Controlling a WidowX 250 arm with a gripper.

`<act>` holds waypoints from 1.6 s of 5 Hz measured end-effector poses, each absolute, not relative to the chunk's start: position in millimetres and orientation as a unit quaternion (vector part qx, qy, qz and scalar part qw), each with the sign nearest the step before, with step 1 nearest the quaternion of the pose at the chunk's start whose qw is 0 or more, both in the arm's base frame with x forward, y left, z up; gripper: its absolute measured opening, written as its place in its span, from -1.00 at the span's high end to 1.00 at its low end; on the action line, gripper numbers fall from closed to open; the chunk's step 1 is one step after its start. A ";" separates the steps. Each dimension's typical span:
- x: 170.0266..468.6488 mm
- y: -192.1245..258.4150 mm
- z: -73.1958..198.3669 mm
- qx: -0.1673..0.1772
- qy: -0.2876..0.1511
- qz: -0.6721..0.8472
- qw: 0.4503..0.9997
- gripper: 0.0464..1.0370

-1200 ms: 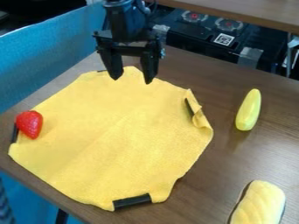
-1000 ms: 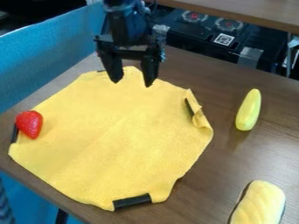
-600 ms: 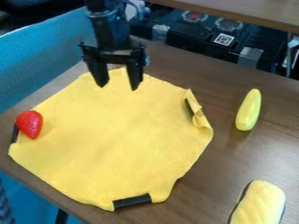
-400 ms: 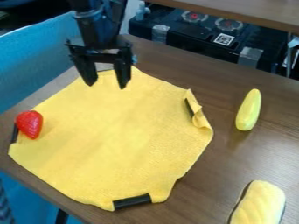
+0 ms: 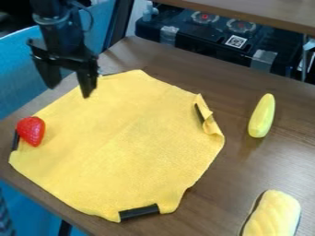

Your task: Move the strawberry from top of yellow cloth to right of the table

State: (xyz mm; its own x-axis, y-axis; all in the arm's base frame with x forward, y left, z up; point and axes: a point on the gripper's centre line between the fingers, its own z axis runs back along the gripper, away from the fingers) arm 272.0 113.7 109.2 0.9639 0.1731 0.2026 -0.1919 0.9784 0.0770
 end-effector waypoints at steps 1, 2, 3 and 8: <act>254.5 134.2 103.2 0.090 -0.081 0.106 0.987 -0.93; 244.3 144.3 96.3 0.080 -0.078 0.101 0.989 -0.93; 239.2 152.7 80.9 0.071 -0.085 0.111 0.988 -0.93; 227.8 175.6 35.3 0.050 -0.051 0.159 0.985 -0.35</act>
State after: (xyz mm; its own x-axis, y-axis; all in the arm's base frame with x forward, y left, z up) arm 227.8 175.6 35.3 0.9445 0.3075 0.1158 -0.3176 0.9447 0.0818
